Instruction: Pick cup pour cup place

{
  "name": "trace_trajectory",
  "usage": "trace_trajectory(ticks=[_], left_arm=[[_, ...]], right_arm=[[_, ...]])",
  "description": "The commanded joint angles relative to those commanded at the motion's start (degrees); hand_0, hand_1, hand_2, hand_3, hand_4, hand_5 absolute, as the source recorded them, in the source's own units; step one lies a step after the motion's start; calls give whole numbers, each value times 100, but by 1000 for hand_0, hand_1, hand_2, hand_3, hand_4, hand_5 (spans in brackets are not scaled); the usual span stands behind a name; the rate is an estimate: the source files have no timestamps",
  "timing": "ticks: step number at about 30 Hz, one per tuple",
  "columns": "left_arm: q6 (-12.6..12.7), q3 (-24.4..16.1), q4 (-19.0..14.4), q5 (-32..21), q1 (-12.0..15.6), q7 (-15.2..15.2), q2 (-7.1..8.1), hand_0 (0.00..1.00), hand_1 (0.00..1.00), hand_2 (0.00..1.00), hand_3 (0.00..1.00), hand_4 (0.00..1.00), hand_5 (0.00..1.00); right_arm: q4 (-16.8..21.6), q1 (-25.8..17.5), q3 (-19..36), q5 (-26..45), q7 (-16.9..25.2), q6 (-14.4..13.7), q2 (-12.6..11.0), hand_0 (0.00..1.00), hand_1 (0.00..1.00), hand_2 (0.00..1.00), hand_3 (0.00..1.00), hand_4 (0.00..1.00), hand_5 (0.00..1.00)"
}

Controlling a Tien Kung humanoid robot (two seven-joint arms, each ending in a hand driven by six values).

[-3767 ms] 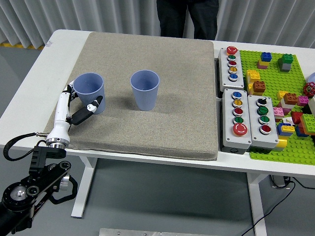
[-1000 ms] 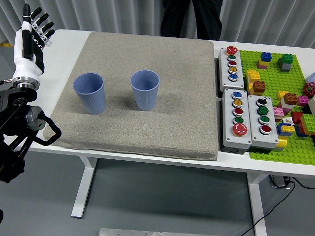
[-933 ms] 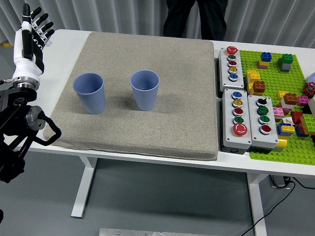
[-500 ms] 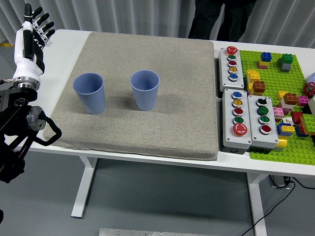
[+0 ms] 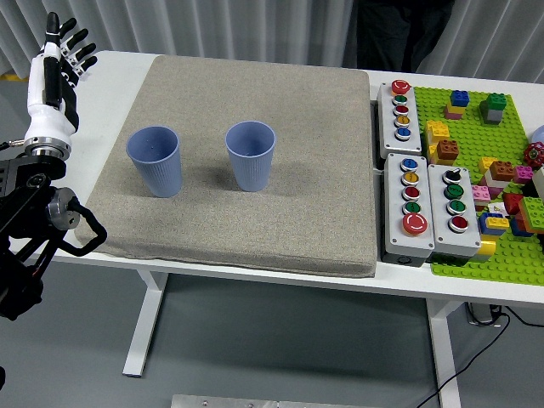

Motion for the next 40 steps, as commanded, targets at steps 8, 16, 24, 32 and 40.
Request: trace_trajectory(ticks=[8, 16, 24, 32, 40], left_arm=[[27, 9, -2, -11, -10, -15, -3, 781, 785, 829, 860, 898, 998], [25, -24, -9, -15, -17, -16, -5, 780, 786, 830, 860, 893, 998], [28, -41, -12, -20, -27, -17, -10, 780, 786, 828, 858, 879, 998], [38, -68, -23, -16, -36, -19, -7, 778, 785, 828, 858, 875, 998], [41, -88, -26, -16, -20, -19, -5, 780, 785, 828, 858, 875, 998]], right_arm=[[0, 6, 2, 3, 2, 2, -7, 695, 685, 620, 601, 30, 182], [0, 33, -16, 31, 3, 0, -10, 695, 685, 619, 600, 30, 183], [0, 52, -63, 81, 17, 2, -28, 695, 685, 619, 601, 32, 179], [0, 60, -74, 98, 16, 2, -31, 695, 686, 619, 600, 33, 179], [0, 52, -39, 64, 15, 0, -30, 695, 685, 619, 601, 33, 180]])
